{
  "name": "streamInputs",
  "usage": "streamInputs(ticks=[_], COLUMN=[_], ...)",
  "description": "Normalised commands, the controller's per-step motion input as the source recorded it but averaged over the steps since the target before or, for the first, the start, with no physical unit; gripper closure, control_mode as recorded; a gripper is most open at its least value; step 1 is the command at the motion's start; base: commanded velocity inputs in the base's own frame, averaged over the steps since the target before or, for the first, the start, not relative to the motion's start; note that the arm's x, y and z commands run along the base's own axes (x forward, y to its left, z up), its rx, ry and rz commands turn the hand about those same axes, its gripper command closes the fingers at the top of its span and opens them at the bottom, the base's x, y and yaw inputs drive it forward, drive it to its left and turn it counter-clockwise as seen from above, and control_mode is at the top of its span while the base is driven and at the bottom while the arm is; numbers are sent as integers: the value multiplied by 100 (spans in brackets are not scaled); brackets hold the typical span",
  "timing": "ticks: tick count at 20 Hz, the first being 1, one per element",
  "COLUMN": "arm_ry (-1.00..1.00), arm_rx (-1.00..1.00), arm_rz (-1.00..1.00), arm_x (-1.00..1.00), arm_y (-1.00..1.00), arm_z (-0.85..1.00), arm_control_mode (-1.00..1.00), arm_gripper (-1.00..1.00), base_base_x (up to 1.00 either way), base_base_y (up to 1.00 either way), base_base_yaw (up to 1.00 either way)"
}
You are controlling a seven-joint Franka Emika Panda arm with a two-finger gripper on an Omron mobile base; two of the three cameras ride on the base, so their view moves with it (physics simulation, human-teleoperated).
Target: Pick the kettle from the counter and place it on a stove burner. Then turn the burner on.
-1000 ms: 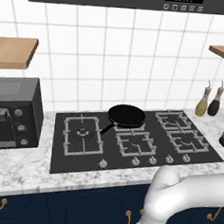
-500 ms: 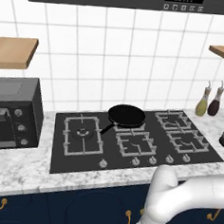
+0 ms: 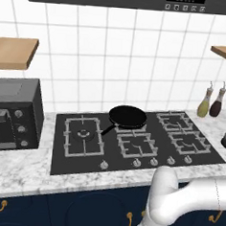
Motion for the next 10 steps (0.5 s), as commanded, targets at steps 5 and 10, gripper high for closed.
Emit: streamInputs(ticks=[5, 10], arm_ry=[-3, -1], arm_rx=[0, 0], arm_rz=[5, 12], arm_x=[25, 27], arm_y=[0, 0], arm_z=[-13, -18], arm_control_mode=[-100, -100], arm_gripper=[-100, -100], base_base_x=[0, 0], base_base_y=[0, 0], base_base_yaw=[0, 0])
